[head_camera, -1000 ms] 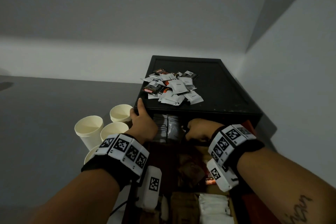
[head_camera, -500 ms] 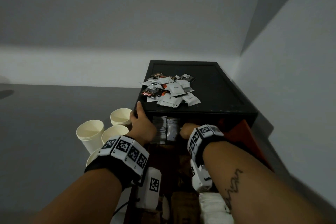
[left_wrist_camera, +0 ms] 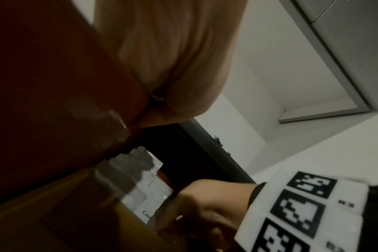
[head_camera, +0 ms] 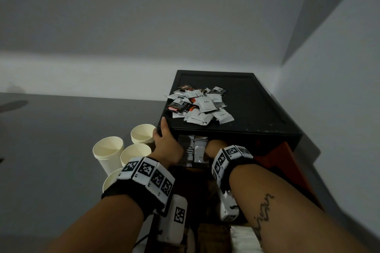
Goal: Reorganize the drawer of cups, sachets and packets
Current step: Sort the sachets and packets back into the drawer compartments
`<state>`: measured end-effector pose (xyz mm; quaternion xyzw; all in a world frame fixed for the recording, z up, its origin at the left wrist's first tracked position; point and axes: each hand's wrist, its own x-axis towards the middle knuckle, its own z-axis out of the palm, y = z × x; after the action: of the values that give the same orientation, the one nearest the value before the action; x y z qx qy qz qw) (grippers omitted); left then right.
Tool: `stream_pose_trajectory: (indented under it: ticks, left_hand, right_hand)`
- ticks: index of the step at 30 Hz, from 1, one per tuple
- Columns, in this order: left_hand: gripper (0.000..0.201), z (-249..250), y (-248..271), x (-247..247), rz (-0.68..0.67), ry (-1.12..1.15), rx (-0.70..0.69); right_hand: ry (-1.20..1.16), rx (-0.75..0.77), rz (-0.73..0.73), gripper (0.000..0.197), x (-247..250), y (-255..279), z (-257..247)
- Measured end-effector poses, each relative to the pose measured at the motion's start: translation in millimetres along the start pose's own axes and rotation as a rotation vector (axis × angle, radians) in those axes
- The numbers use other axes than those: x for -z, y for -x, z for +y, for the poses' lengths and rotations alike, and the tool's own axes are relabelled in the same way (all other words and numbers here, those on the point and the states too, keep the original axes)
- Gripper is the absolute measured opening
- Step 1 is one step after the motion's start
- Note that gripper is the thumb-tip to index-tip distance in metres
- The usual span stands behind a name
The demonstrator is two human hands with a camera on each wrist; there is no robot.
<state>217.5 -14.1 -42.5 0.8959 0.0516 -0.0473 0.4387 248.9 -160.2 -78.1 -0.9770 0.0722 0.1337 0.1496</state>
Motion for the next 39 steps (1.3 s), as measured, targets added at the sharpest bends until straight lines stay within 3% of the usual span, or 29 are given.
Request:
stream_pose_trajectory:
  ticks: [14,18,23,26,34,36,39]
  left_hand:
    - [0.091,5,5,3,-0.017,0.017,0.024]
    - [0.087,7,8,3,-0.021,-0.029,0.007]
    - [0.082,8,9,4,0.001,-0.036,0.009]
    - [0.08,9,10,4,0.006,-0.07,0.002]
    - [0.084,3,5,1,0.036,0.017,0.059]
    - [0.084,1,3,0,0.046,0.002,0.062]
    - [0.08,2,3,-1,0.062,0.006,0.064]
  right_hand:
    - [-0.176,-0.003,-0.076,0.038,6,7,3]
    - [-0.11,0.008,-0.069,0.038,8,10,4]
    - [0.063,0.053,-0.181,0.033,29,15,2]
    - [0.151,0.131,-0.129,0.032,36,23,12]
    - [0.269,0.407,-0.18,0.043,46,69,30]
    - [0.305,0.446,-0.206,0.037,41,82,27]
    - [0.459,0.507,-0.299,0.012,27,94,22]
